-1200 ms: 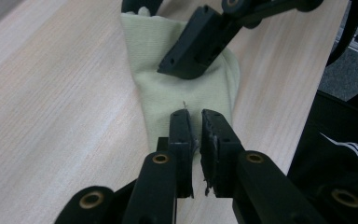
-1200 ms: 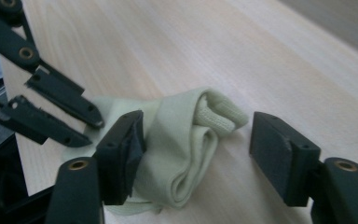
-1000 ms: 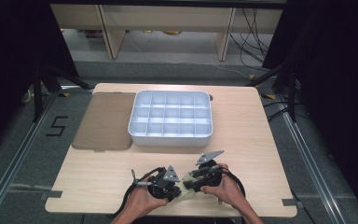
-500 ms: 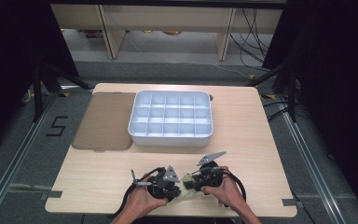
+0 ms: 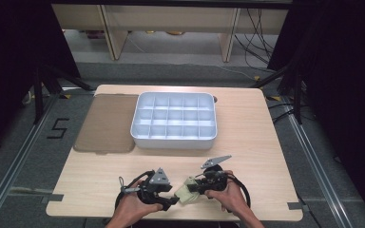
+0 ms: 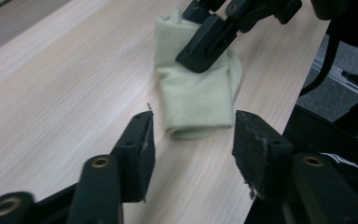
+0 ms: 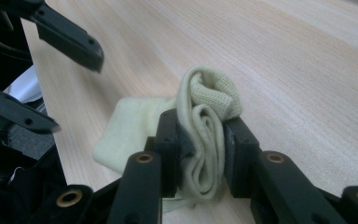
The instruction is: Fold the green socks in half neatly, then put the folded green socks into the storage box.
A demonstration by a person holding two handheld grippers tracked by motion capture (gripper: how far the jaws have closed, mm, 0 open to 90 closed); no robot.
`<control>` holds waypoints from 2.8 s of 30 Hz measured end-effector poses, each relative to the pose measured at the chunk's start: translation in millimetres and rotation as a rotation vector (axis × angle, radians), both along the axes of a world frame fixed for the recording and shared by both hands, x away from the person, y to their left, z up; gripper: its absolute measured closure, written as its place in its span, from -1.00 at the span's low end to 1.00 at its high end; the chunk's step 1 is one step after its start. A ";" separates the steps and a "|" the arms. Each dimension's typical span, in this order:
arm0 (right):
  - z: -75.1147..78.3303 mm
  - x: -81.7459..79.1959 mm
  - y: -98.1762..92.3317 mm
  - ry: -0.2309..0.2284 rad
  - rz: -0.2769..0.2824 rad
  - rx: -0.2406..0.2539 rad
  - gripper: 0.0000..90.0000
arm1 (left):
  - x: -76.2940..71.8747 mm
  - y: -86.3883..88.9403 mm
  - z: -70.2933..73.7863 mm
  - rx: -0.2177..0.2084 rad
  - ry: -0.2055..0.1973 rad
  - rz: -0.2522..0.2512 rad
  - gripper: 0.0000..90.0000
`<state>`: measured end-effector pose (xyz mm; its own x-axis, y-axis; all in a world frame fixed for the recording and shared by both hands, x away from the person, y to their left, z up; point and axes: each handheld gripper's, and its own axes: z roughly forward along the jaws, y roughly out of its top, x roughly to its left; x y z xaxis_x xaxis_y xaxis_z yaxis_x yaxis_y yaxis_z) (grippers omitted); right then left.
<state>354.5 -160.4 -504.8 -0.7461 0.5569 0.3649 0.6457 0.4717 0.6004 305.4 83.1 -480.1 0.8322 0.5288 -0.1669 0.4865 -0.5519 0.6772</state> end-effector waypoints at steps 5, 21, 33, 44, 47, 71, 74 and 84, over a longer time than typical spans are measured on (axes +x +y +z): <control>1.8 -0.4 1.3 -0.008 -0.002 -0.010 0.59 | -5.2 15.7 -6.4 -0.008 0.003 0.050 -0.11; 13.0 -4.7 2.5 -0.035 0.007 -0.007 0.60 | -10.9 45.0 -18.9 0.015 0.018 0.149 -0.35; 23.1 -6.7 -1.1 -0.072 0.011 -0.014 0.60 | -10.6 48.7 -25.3 0.041 0.013 0.166 -0.37; 31.3 -3.7 -7.0 -0.091 0.005 -0.026 0.60 | -10.5 48.3 -26.4 0.042 0.003 0.160 -0.40; 35.7 -2.5 -10.4 -0.095 0.005 -0.023 0.60 | -8.7 50.4 -25.8 0.039 0.000 0.157 -0.40; 64.1 21.2 -29.8 -0.096 -0.053 -0.069 0.60 | -8.3 50.6 -28.3 0.065 -0.005 0.149 -0.41; 70.1 26.5 -33.9 -0.112 -0.032 -0.097 0.60 | -8.4 50.5 -27.8 0.064 -0.005 0.152 -0.41; 88.5 37.7 -41.3 -0.093 -0.054 -0.116 0.60 | -8.1 52.5 -26.4 0.058 -0.007 0.169 -0.42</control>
<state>392.2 -201.6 -416.3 -0.7418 0.6311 0.2269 0.6161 0.5076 0.6022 297.3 135.6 -506.6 0.7314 0.6702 -0.1263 0.5710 -0.5005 0.6507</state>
